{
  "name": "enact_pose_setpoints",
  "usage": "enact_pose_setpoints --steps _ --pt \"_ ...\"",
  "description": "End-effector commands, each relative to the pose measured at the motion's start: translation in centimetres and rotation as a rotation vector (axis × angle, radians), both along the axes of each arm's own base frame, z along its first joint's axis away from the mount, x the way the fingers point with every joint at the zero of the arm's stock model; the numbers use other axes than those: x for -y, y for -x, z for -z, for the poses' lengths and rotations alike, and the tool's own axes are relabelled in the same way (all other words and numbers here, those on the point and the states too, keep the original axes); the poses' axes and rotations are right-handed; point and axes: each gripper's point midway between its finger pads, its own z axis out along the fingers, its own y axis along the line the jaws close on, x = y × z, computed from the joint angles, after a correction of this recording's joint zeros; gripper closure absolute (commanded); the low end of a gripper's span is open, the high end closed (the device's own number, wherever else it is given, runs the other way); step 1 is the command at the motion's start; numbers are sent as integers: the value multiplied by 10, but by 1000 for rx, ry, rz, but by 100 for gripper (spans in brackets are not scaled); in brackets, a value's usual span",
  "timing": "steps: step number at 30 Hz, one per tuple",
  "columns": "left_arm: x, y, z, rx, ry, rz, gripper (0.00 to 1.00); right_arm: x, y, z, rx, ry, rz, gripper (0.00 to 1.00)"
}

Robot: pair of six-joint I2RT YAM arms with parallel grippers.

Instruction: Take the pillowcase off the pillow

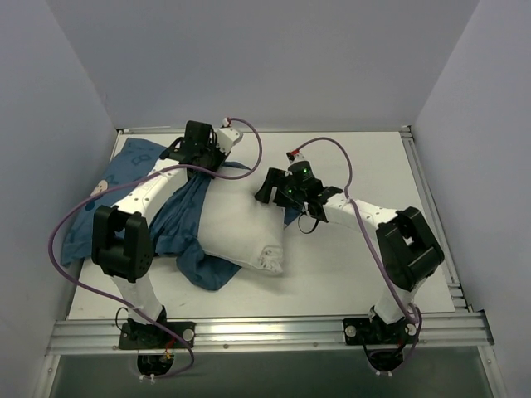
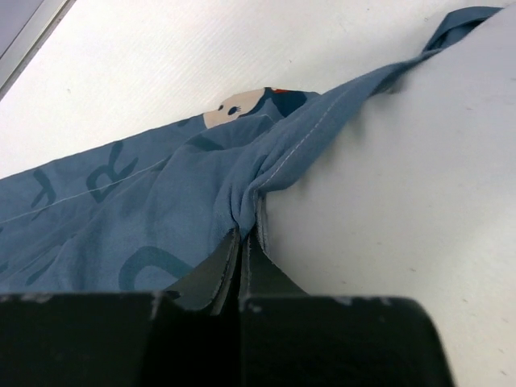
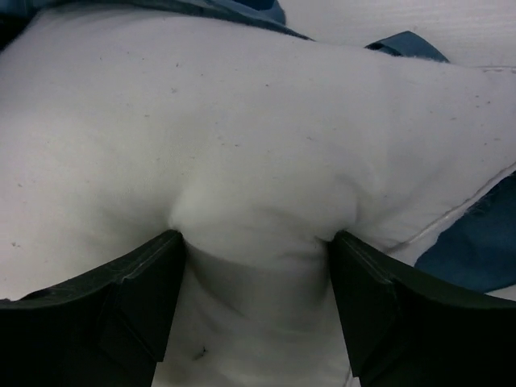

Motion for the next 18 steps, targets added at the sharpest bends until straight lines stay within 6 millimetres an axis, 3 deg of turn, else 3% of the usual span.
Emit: enact_pose_setpoints --steps 1,2,3,4,8,9,11,12,16,18 --pt "11 15 -14 -11 46 29 98 -12 -8 12 -3 -2 -19 34" --pt "11 16 -14 -15 48 28 98 -9 -10 15 -19 -18 -17 51" --pt "10 16 -15 -18 54 25 98 -8 -10 15 -22 -21 -11 90" --pt "10 16 -17 -16 61 25 98 -6 -10 15 -22 -24 -12 100" --pt "-8 8 -19 -6 35 -43 98 2 -7 -3 12 -37 -8 100" --pt "-19 1 -24 8 28 -82 98 8 -6 -18 40 -50 5 100" --pt "-39 -9 -20 5 5 -146 98 25 4 -16 27 -26 34 100" --pt "-48 -14 -21 4 6 -172 98 37 5 -30 52 -39 55 100" --pt "-94 -40 -23 10 -13 -295 98 77 30 -16 2 -23 88 100" --pt "-104 -44 -22 5 -16 -320 98 94 44 -7 -23 -9 104 100"
